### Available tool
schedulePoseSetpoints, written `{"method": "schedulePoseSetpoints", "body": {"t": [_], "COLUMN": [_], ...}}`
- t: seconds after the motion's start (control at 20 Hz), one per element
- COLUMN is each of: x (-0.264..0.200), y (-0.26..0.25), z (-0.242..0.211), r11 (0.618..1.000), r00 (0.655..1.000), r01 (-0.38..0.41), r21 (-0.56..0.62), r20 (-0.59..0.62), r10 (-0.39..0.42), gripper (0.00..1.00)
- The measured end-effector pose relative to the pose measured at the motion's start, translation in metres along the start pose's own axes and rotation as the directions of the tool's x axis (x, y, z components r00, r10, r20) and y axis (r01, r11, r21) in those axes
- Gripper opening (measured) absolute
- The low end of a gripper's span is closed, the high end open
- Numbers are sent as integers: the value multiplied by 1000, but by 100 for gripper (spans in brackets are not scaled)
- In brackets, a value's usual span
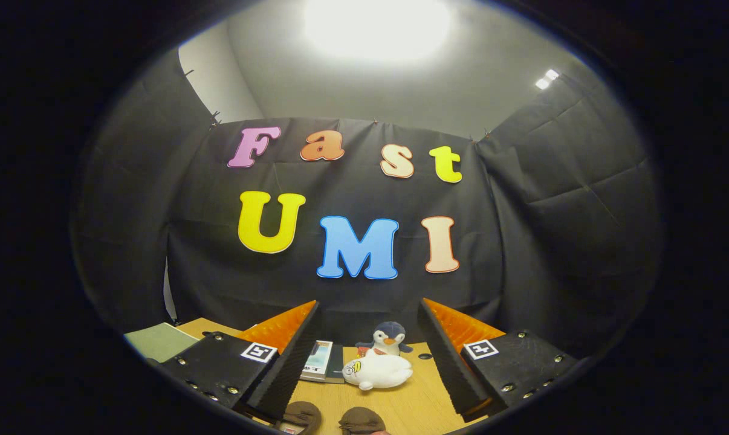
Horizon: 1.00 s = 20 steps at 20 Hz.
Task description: Open the storage box then place both shoes into the box .Put the left shoe in first, then the right shoe, with the right side of both shoes facing outward in a uniform manner.
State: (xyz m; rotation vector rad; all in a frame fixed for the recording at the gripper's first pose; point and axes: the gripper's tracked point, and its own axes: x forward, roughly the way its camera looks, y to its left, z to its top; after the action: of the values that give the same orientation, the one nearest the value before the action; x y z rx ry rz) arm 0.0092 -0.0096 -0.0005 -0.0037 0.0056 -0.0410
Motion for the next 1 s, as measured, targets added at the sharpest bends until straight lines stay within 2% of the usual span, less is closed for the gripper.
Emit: {"method": "schedulePoseSetpoints", "body": {"t": [0.45, 0.8, 1.0], "x": [-2, -7, -14], "y": [13, 39, 65], "z": [-3, -15, -29], "r11": [999, 991, 960], "r00": [999, 993, 979], "r01": [-35, -112, -183], "r21": [-1, 76, 213], "r20": [-6, -20, -45], "r10": [35, 113, 196], "gripper": [97, 97, 97]}}
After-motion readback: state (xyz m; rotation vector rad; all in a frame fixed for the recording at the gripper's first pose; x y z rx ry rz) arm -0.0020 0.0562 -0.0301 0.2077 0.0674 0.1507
